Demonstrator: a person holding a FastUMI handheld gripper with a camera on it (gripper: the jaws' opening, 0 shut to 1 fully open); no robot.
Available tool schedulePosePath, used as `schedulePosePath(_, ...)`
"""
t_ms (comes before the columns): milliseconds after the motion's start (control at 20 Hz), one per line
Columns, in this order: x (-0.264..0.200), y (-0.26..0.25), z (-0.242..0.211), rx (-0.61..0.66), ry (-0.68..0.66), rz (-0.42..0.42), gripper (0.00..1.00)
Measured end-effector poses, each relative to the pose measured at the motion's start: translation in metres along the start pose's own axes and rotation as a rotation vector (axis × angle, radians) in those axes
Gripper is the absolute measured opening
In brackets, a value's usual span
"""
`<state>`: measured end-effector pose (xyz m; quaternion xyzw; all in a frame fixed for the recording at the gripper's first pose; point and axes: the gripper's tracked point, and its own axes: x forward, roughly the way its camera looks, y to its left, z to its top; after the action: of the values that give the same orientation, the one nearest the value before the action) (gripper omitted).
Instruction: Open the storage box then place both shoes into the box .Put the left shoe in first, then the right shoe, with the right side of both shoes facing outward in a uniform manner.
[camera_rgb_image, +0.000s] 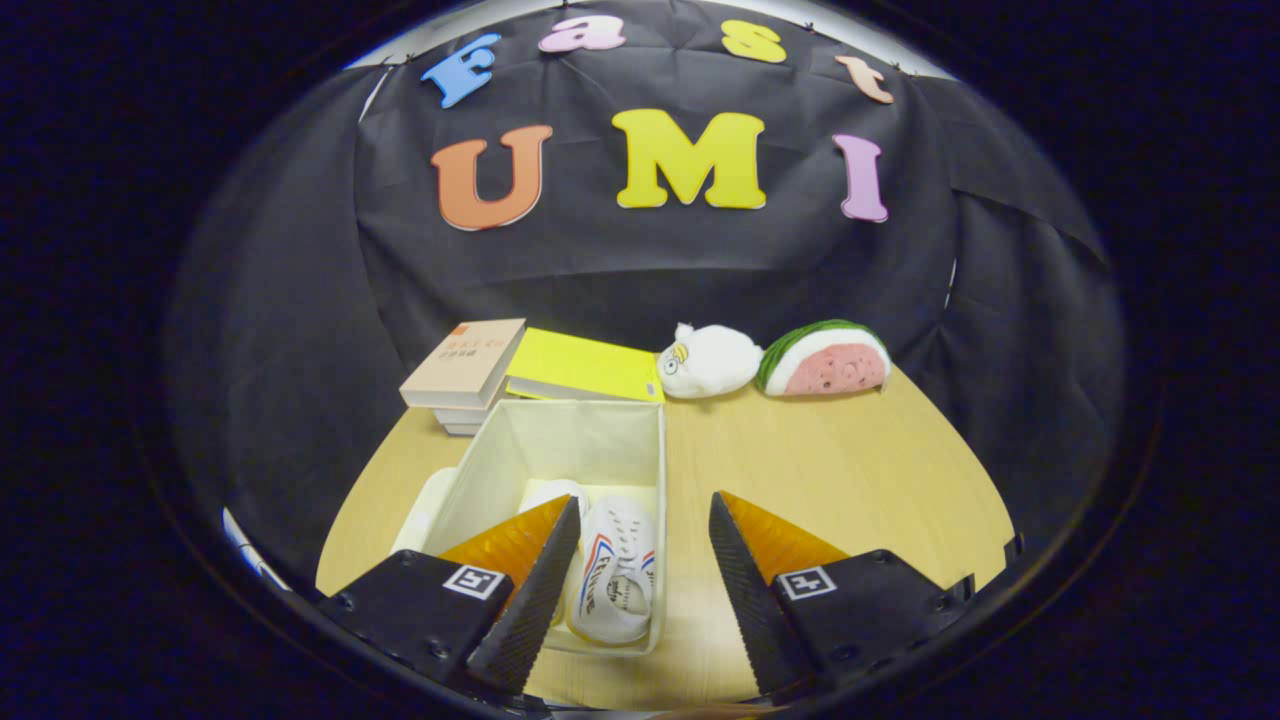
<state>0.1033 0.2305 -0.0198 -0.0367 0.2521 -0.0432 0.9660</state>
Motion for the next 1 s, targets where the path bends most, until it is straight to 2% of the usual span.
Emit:
schedulePosePath(50,-0.010,-0.007,0.005,0.005,-0.042,-0.018,0.87)
schedulePosePath(200,-0.037,-0.027,0.014,0.017,-0.173,-0.067,0.96)
schedulePosePath(300,-0.050,-0.043,0.011,0.026,-0.238,-0.095,0.99)
schedulePosePath(400,-0.059,-0.048,0.008,0.014,-0.279,-0.066,0.99)
schedulePosePath(600,-0.071,-0.066,-0.003,-0.024,-0.338,-0.117,0.99)
schedulePosePath(750,-0.075,-0.060,-0.009,-0.009,-0.394,-0.062,1.00)
schedulePosePath(850,-0.080,-0.066,-0.012,-0.013,-0.427,-0.066,1.00)
schedulePosePath(950,-0.091,-0.062,-0.009,-0.069,-0.489,-0.049,0.99)
schedulePosePath(1000,-0.095,-0.065,-0.006,-0.082,-0.535,-0.066,1.00)
